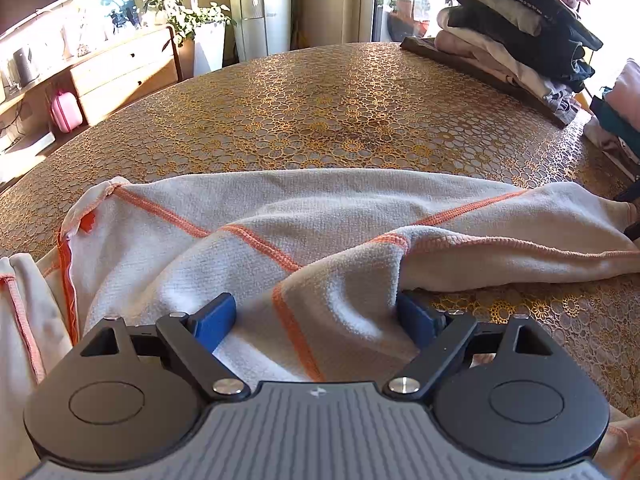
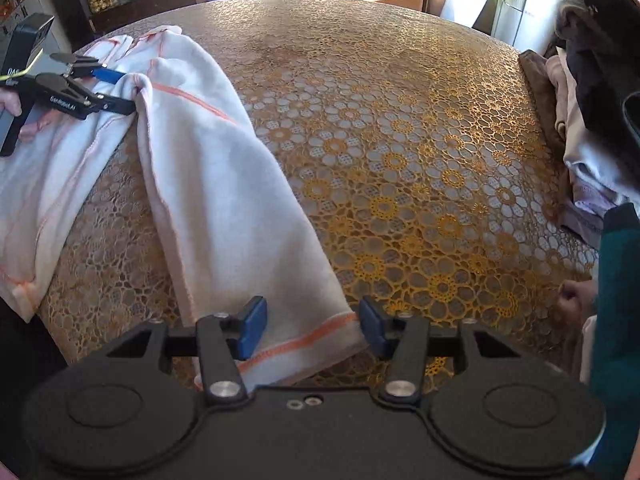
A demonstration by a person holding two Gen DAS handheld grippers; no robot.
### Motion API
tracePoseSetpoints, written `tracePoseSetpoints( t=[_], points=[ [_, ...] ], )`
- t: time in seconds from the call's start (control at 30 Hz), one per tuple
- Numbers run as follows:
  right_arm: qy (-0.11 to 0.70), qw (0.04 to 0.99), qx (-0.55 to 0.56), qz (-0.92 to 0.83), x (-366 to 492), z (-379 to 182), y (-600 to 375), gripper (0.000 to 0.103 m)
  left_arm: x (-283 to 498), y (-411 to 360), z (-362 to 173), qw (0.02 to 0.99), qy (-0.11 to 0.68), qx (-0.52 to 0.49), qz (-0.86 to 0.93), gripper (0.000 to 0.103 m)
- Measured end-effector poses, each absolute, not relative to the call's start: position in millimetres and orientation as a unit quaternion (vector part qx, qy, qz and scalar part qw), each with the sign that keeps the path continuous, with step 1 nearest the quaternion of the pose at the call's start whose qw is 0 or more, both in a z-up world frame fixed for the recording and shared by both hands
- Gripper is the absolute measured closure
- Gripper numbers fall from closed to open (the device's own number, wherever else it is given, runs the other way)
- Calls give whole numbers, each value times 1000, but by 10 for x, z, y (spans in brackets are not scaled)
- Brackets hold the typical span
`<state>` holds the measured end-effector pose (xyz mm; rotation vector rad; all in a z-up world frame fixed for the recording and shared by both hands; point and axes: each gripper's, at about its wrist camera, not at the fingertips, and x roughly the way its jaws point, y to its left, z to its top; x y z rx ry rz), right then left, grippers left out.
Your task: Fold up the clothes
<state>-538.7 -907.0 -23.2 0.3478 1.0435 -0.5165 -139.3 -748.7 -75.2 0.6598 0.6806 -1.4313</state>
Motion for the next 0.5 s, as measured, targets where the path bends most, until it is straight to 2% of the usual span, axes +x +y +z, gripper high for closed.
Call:
tracePoseSetpoints(
  t=[0.27,0.33,0.5],
  points=[
    [544,801,-18,-251,-5094,-171,-8666,0,-1414,-7465,-766,660,295,286,-630,14],
    [551,779,-85,-287,-5021,-168,-8775,0,-1421,-7450,-772,662,291,283,-630,14],
    [527,729,-146,-411,-4931,-18,-9512,0,-1504,-7419,-769,665,266,293,-633,14]
  ],
)
